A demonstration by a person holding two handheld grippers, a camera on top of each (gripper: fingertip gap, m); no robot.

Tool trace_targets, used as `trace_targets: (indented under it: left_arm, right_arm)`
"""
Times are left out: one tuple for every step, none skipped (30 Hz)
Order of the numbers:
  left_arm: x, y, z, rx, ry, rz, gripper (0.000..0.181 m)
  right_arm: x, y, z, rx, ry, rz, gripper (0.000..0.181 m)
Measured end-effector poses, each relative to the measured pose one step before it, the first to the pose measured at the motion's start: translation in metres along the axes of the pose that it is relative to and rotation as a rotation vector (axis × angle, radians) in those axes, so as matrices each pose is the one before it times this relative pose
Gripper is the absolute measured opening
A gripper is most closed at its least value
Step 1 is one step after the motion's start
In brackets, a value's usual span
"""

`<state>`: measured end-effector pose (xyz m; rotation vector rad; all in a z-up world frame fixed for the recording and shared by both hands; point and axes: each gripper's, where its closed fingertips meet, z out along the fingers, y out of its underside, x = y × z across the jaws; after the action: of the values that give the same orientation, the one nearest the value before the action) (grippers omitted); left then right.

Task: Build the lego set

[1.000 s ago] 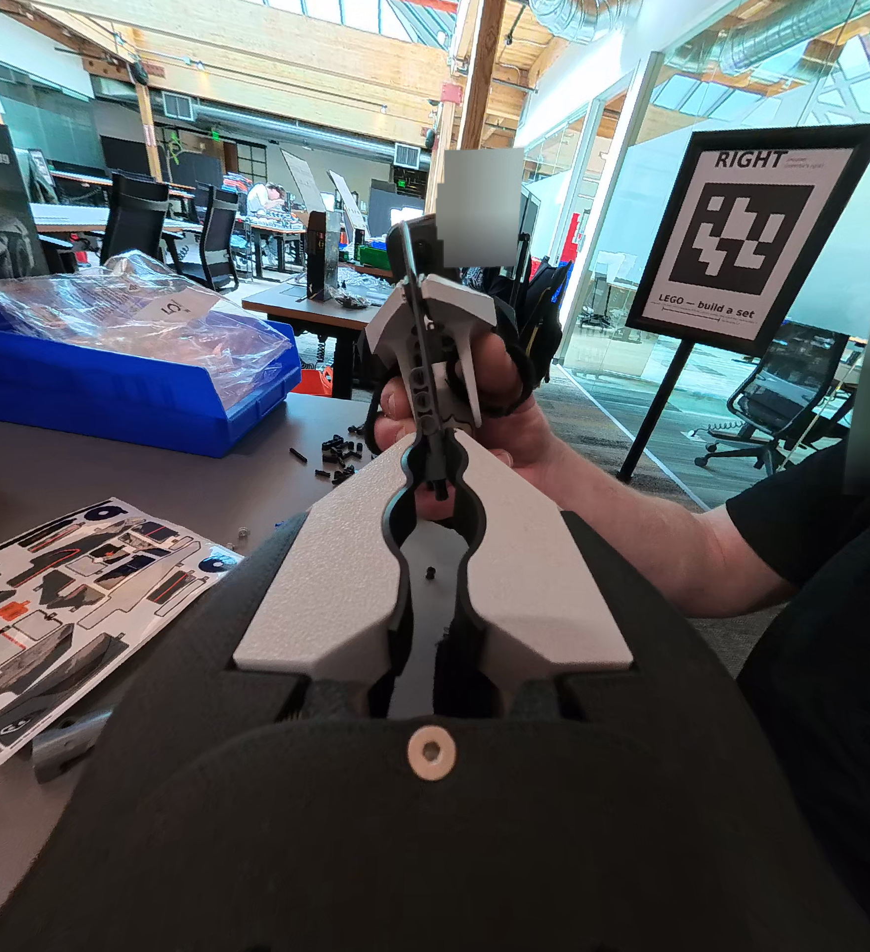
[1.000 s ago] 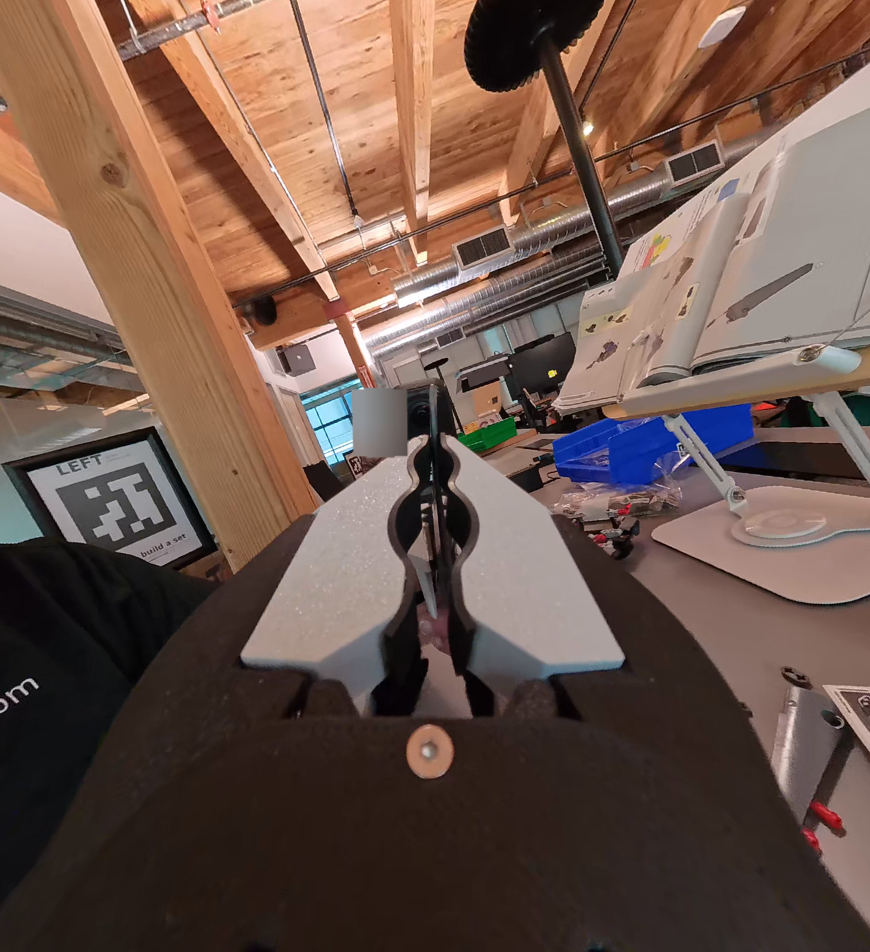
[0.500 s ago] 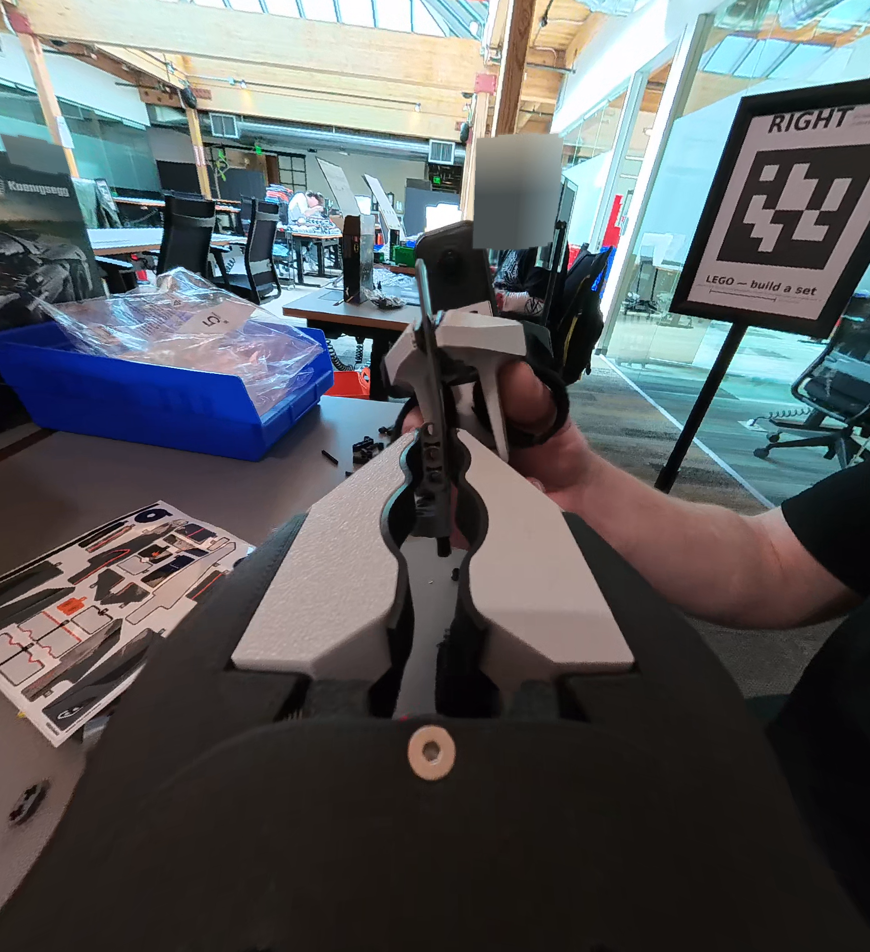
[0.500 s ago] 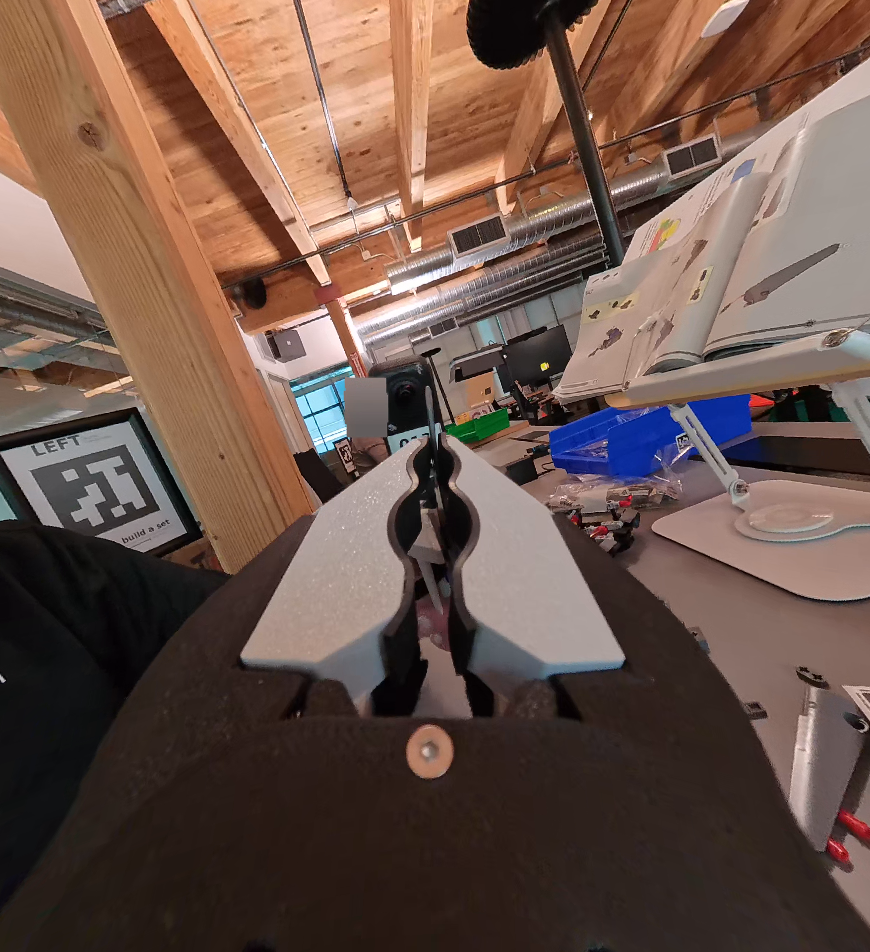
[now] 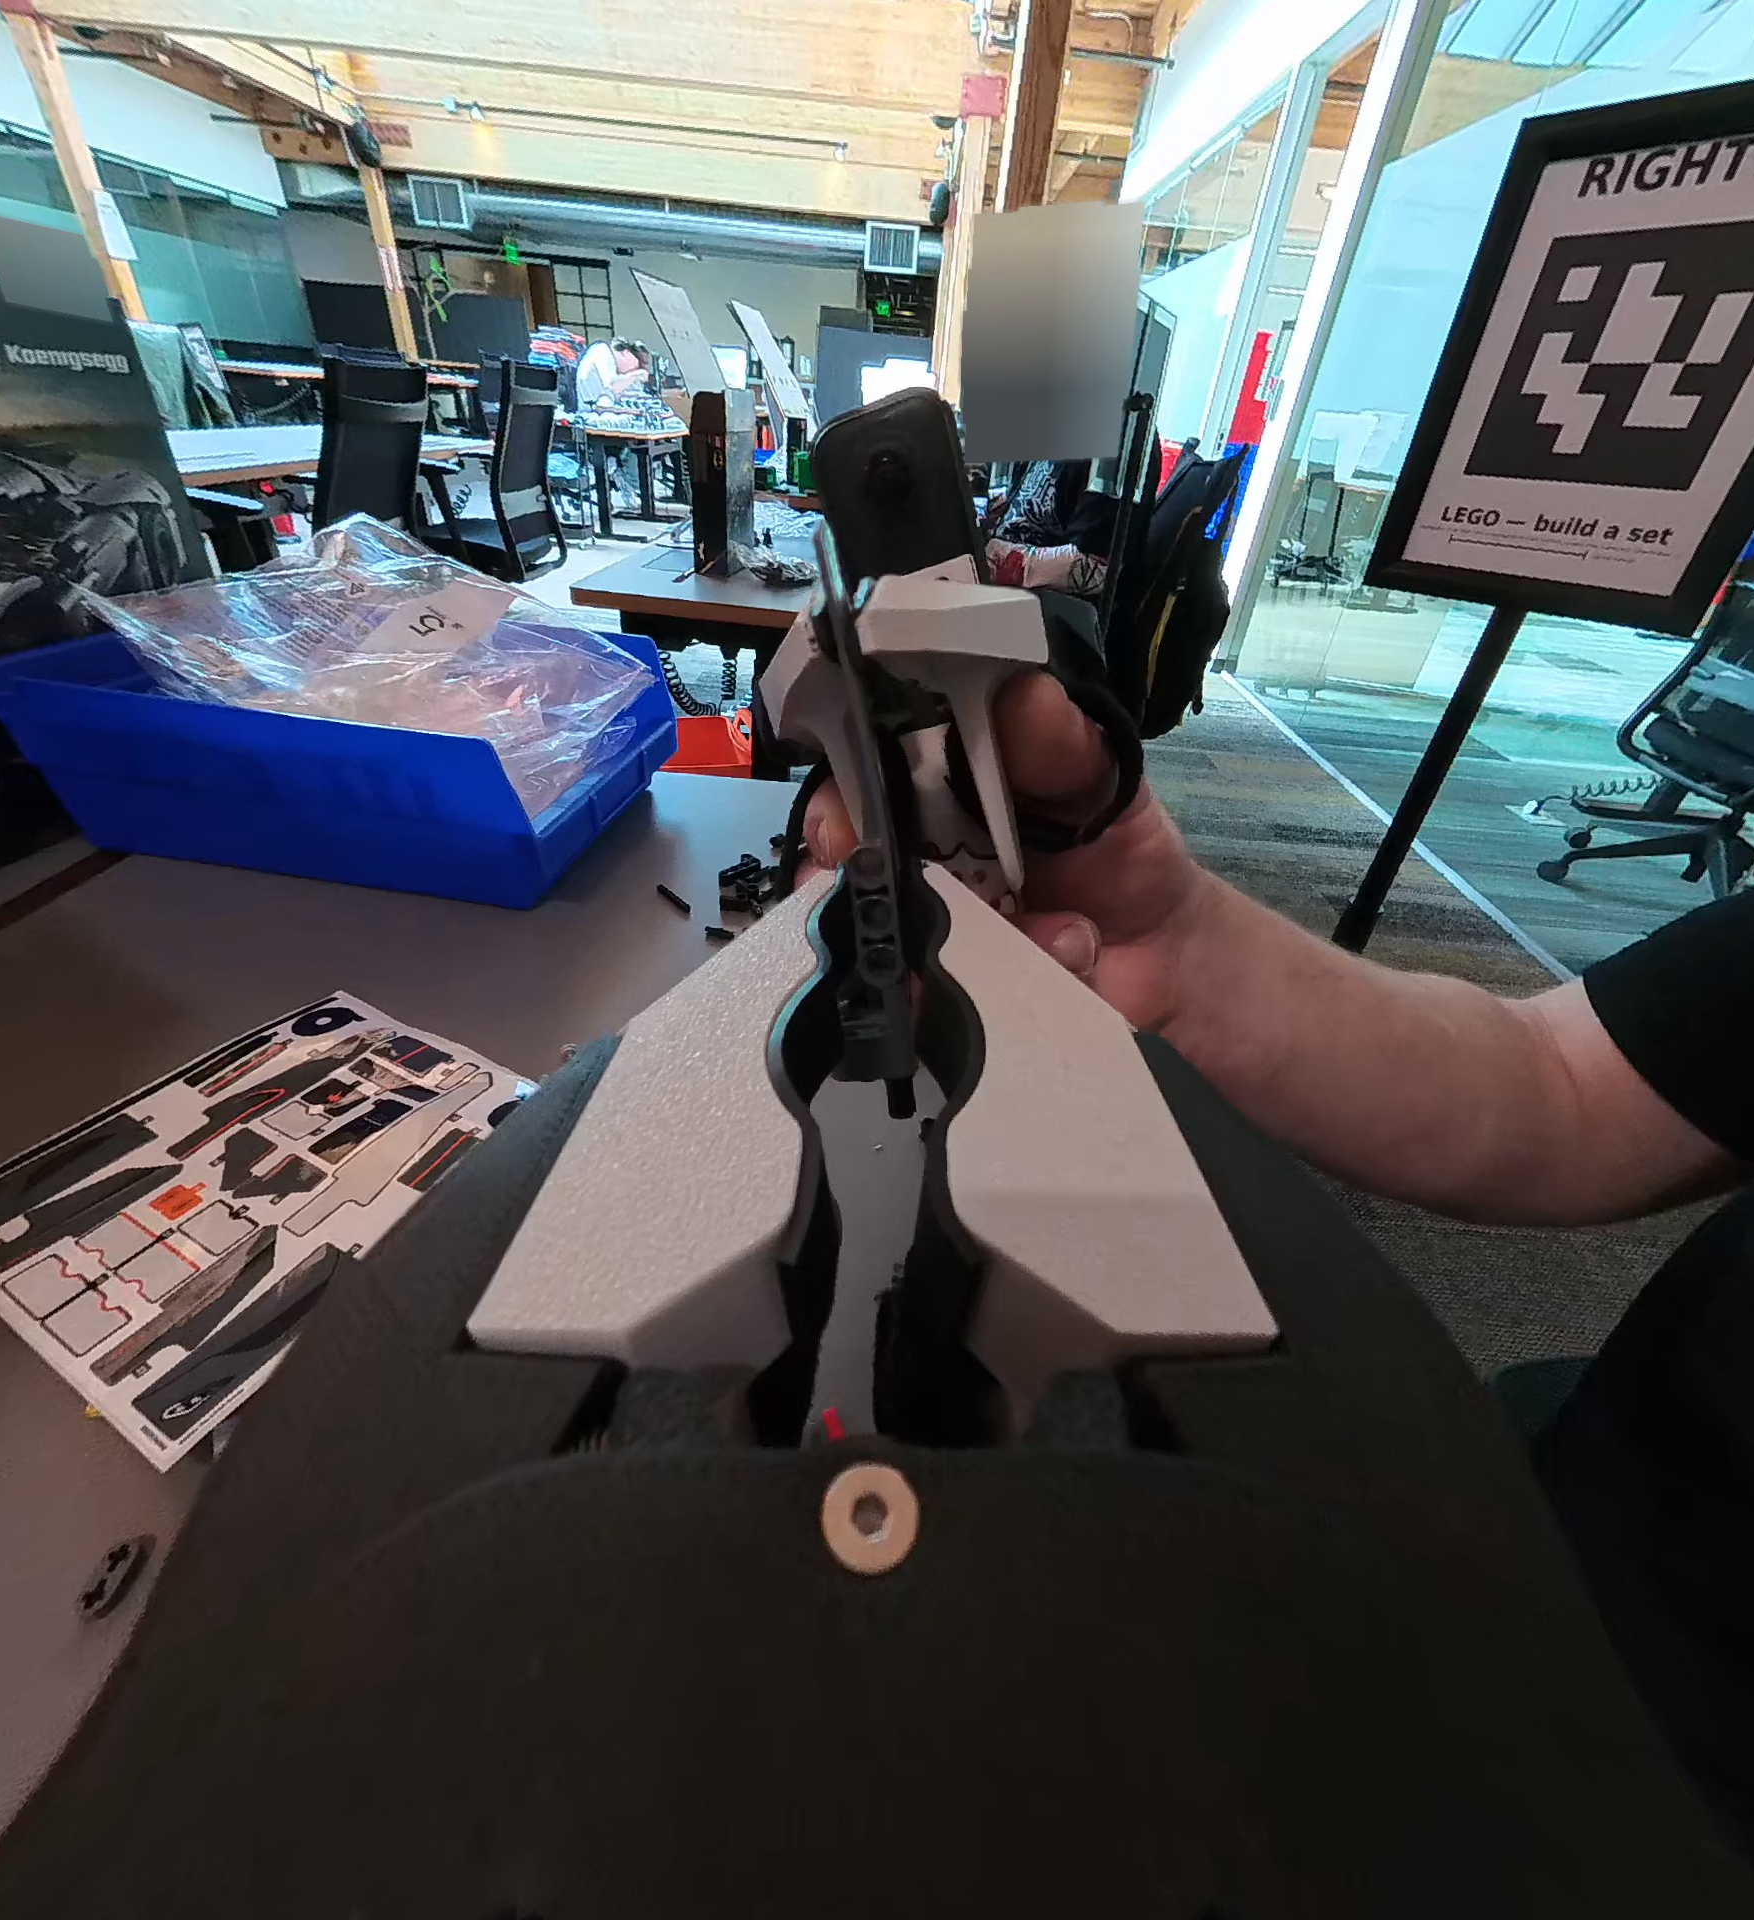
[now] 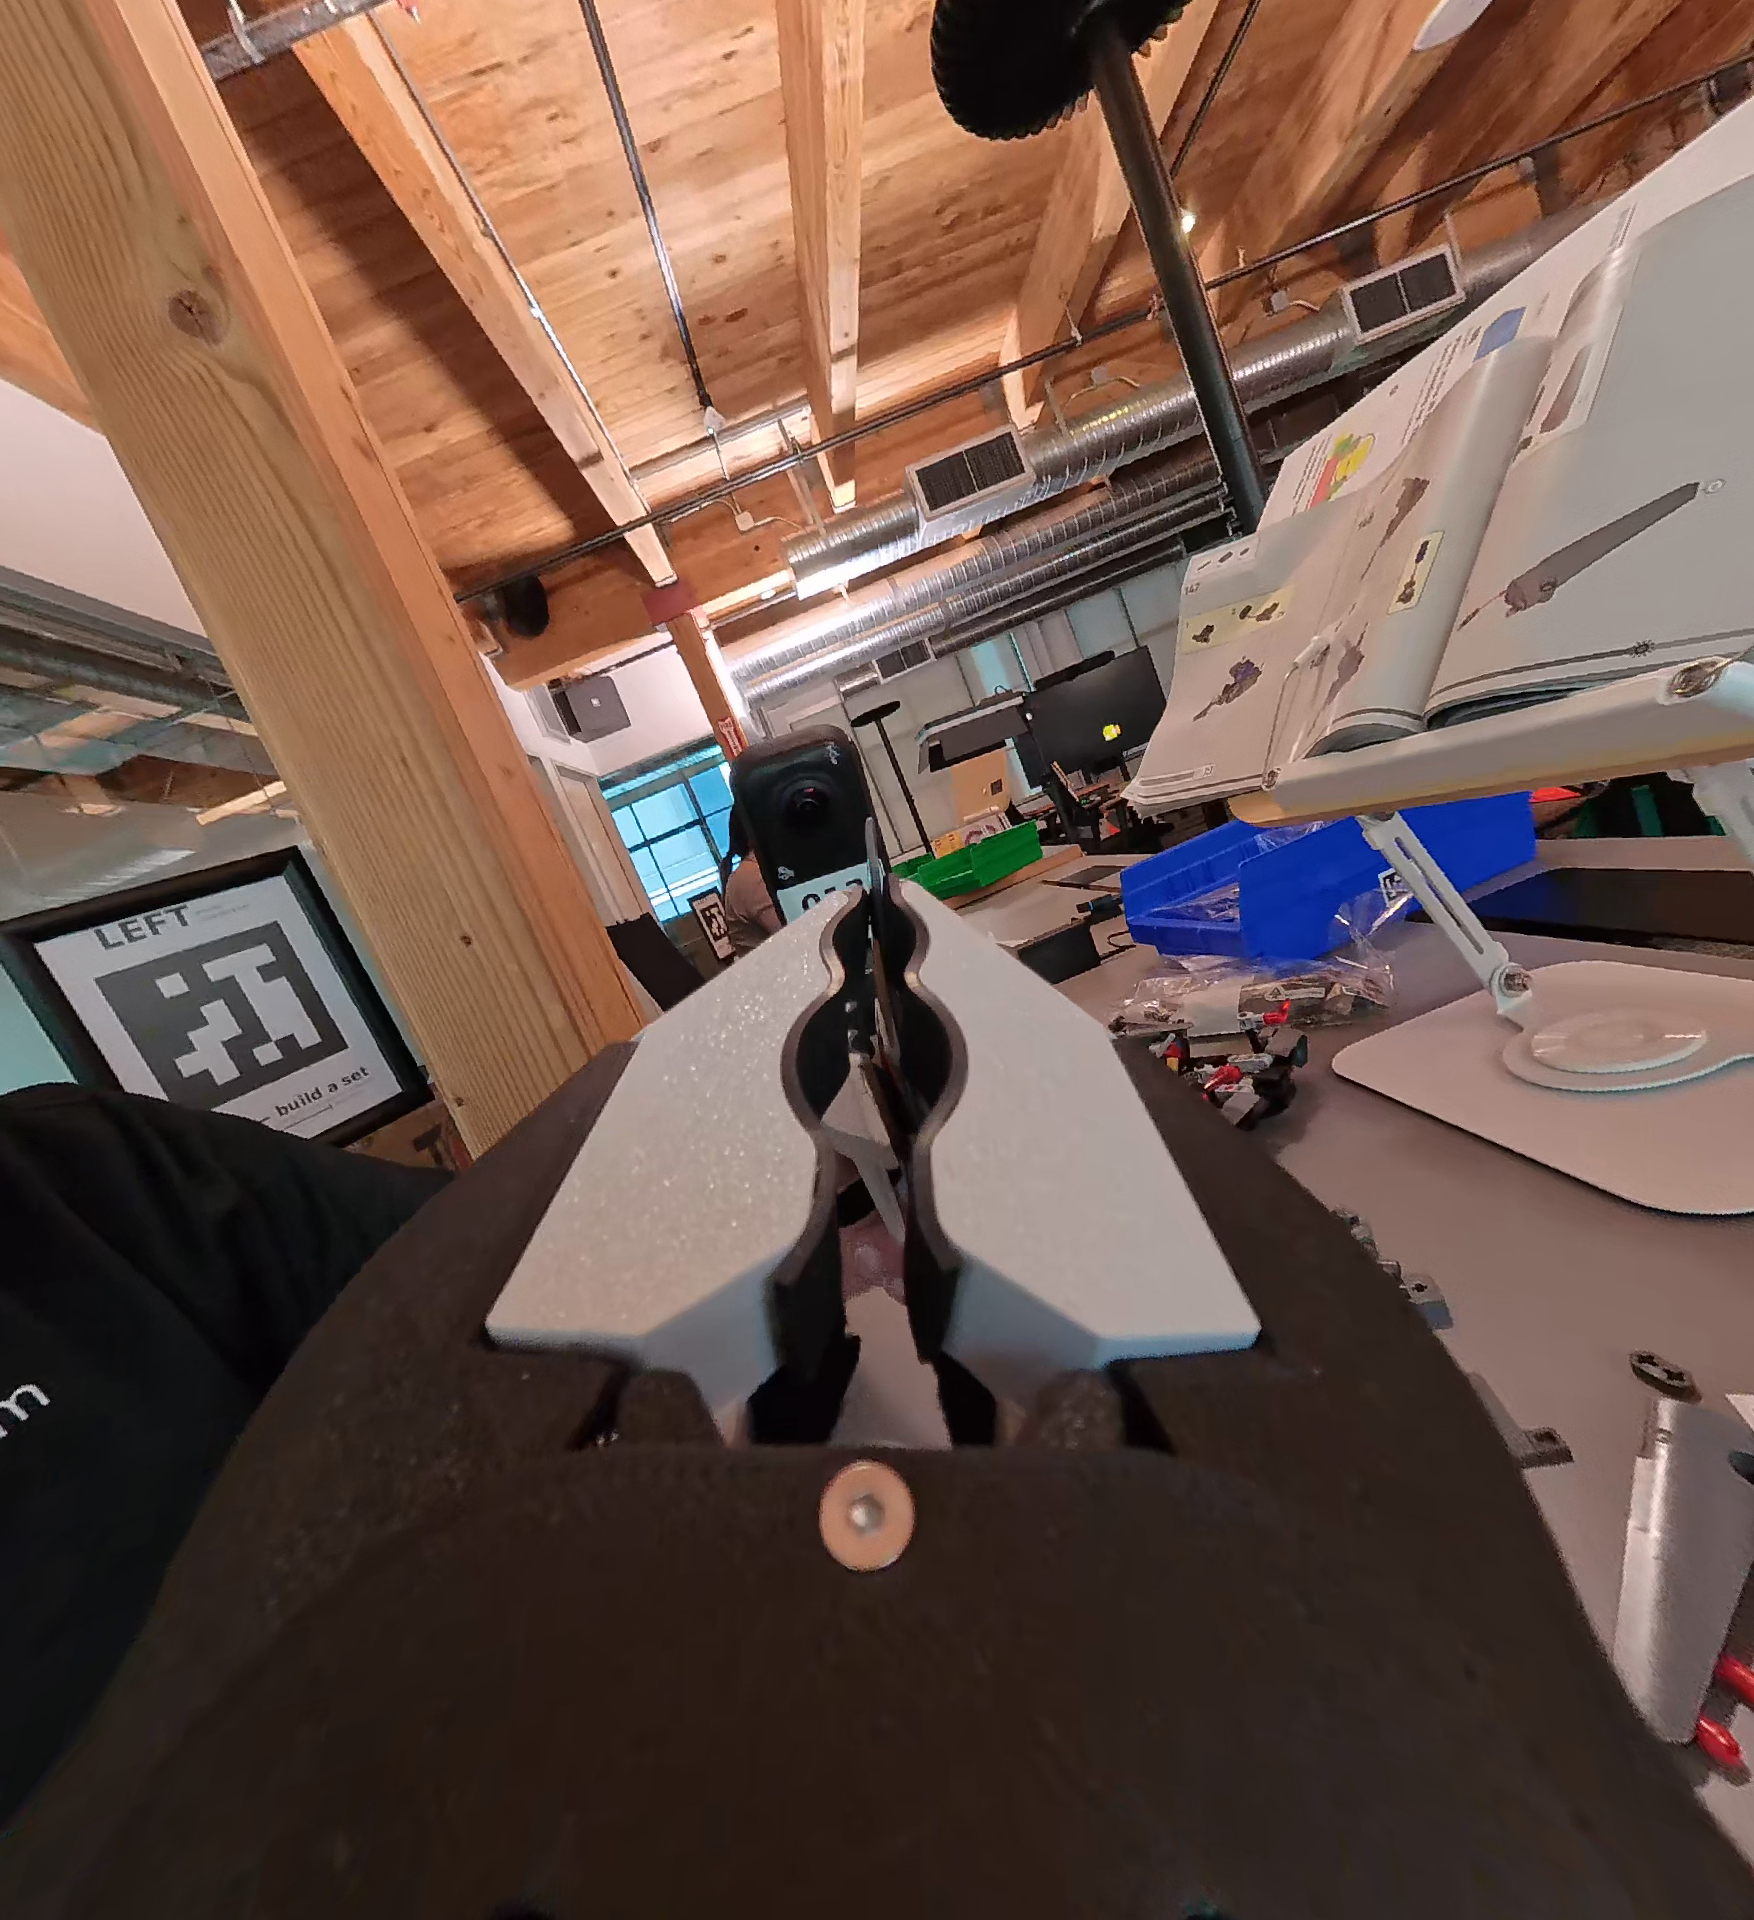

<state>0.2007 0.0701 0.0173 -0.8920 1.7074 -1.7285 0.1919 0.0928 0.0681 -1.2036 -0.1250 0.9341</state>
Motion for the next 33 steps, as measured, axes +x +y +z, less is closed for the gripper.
trace_targets:
  left_arm:
    - [0.00021,-0.00001,0.00012,-0.002,0.0006,0.001,0.005]
    - [-0.00041,-0.00017,-0.00003,0.0005,-0.003,-0.0012,0.005]
    - [-0.00035,0.00024,-0.00027,0.0005,0.0019,-0.0083,0.005]
    - [-0.00071,-0.0001,-0.00061,0.0008,0.0009,-0.0044,0.005]
    - [-0.00049,-0.00054,-0.00059,-0.0005,-0.0012,0.0007,0.005]
    - [-0.00014,-0.00054,-0.00029,-0.0017,-0.0018,0.0012,0.005]
    - [-0.00034,-0.00048,-0.00041,0.0025,-0.0005,-0.0038,0.005]
    - [-0.0003,-0.00005,-0.0003,0.0044,0.0047,-0.0095,0.005]
    - [-0.00061,0.00009,-0.0005,0.0019,0.0025,-0.0071,0.005]
    - [-0.0008,-0.00029,-0.00039,0.0016,-0.0018,-0.0029,0.005]
    - [0.0002,0.00085,0.00014,-0.0063,0.0029,-0.0002,0.005]
    - [-0.00015,0.00278,0.00054,-0.0147,-0.0022,0.0056,0.005]
    - [0.00311,0.00953,0.00257,-0.0413,0.0126,0.0189,0.004]
    - [0.00173,0.00528,0.00362,-0.0058,0.0032,-0.0087,0.005]
    - [0.002,-0.00025,0.0025,0.015,0.0163,-0.0344,0.005]
    - [0.00036,-0.00177,0.00058,0.0045,0.0065,-0.0041,0.005]
    - [-0.00135,-0.00295,-0.00119,0.0048,-0.0036,0.0074,0.005]
    - [-0.00029,-0.00333,-0.00184,0.0136,0.0119,-0.0198,0.005]
    - [0.00016,-0.001,-0.00123,0.008,0.0193,-0.029,0.005]
    - [-0.00165,0.00099,-0.00052,0.0046,0.004,-0.0162,0.005]
    - [-0.00054,0.00197,0.00066,0.0005,0.0104,-0.0194,0.005]
    - [0.00136,0.00133,0.00142,0.0014,0.0202,-0.021,0.005]
    - [0.00176,0.00062,0.00148,0.004,0.0152,-0.0084,0.005]
    - [0.0017,0.00066,0.00122,0.0002,0.0098,-0.0003,0.004]
    - [0.00105,0.00072,0.00087,-0.0039,0.0052,0.0005,0.005]
    - [0.00132,-0.00048,0.00013,0.0029,0.008,-0.0014,0.005]
    - [0.00057,-0.00046,-0.00043,0.0023,0.0052,-0.0053,0.005]
    - [-0.00092,0.00028,-0.0006,0.0,-0.0014,-0.0029,0.005]
    - [0.00014,0.00022,-0.00053,0.0012,0.0074,-0.0051,0.005]
    - [0.00016,0.00036,-0.00011,0.0008,0.0037,-0.0029,0.005]
    - [0.00004,0.00068,0.00034,-0.0026,-0.0012,0.0028,0.005]
    - [0.00043,-0.0002,0.00034,-0.0001,0.0021,-0.0023,0.005]
    - [0.00003,-0.00081,-0.00006,0.0024,0.0008,-0.002,0.005]
  right_arm:
    - [0.0001,-0.00075,0.00018,0.0034,-0.0037,0.003,0.0]
    - [0.00055,-0.00068,0.00028,0.0004,-0.0028,0.0023,0.0]
    - [0.00086,-0.00018,0.00049,-0.004,-0.0013,0.0011,0.0]
    - [0.00073,-0.00019,0.00082,-0.0056,0.0007,-0.0017,0.0]
    - [0.00015,-0.0005,0.00075,-0.0026,-0.0009,-0.0009,0.0]
    - [0.00017,-0.00082,0.00073,-0.0006,-0.0022,0.003,0.0]
    - [0.00031,-0.00077,0.00063,-0.0018,-0.0003,0.001,0.0]
    - [0.00038,-0.00059,0.00078,-0.0046,0.0017,-0.0035,0.0]
    - [0.00056,-0.001,0.00066,-0.0029,0.0022,-0.0034,0.0]
    - [0.00061,-0.0018,0.00024,0.0014,-0.0008,0.0012,0.0]
    - [0.00003,-0.00334,-0.00017,0.0106,-0.0044,0.0019,0.0]
    - [0.00001,-0.00898,-0.00211,0.0422,-0.0022,0.0049,0.0]
    - [-0.00037,-0.01661,-0.00529,0.0732,-0.0024,0.0079,0.0]
    - [-0.00066,-0.0137,-0.00512,0.0313,0.0038,-0.0149,0.0]
    - [0.00208,-0.0039,-0.00367,-0.0297,0.0292,-0.0504,0.0]
    - [0.00319,-0.00003,-0.00417,-0.035,0.0267,-0.0372,0.0]
    - [0.0003,0.00349,-0.0041,-0.0407,-0.0092,0.0024,0.004]
    - [-0.00177,0.006,-0.0037,-0.0414,-0.0193,-0.0002,0.013]
    - [-0.00114,0.00739,-0.00235,-0.0392,0.0037,-0.0298,0.016]
    - [-0.00181,0.00809,-0.00062,-0.0417,0.0073,-0.033,0.019]
    - [-0.00404,0.00681,0.00132,-0.0321,-0.0113,-0.0175,0.022]
    - [-0.00364,0.00667,0.00289,-0.0283,-0.0154,-0.0083,0.025]
    - [-0.00099,0.008,0.00412,-0.0359,-0.0026,-0.0066,0.027]
    - [0.00035,0.00868,0.00477,-0.0421,0.0045,-0.0086,0.028]
    - [-0.00019,0.00657,0.00441,-0.0292,0.0001,-0.0086,0.027]
    - [0.00005,0.00305,0.00305,-0.0096,-0.0017,-0.0018,0.022]
    - [-0.0002,0.00098,0.00152,-0.0003,-0.0078,0.0017,0.013]
    - [-0.00188,-0.00002,0.00048,0.0024,-0.0188,-0.001,0.005]
    - [-0.00131,-0.00016,0.0003,-0.0003,-0.0133,-0.0047,0.0]
    - [0.00027,0.00025,0.00035,-0.0024,-0.0024,-0.0041,0.0]
    - [0.00015,-0.00016,0.00024,-0.0003,-0.005,0.0046,0.0]
    - [0.00038,-0.00062,-0.00026,0.0013,-0.0068,0.0066,0.0]
    - [0.00011,-0.00112,-0.00019,0.0013,-0.0064,0.0035,0.0]
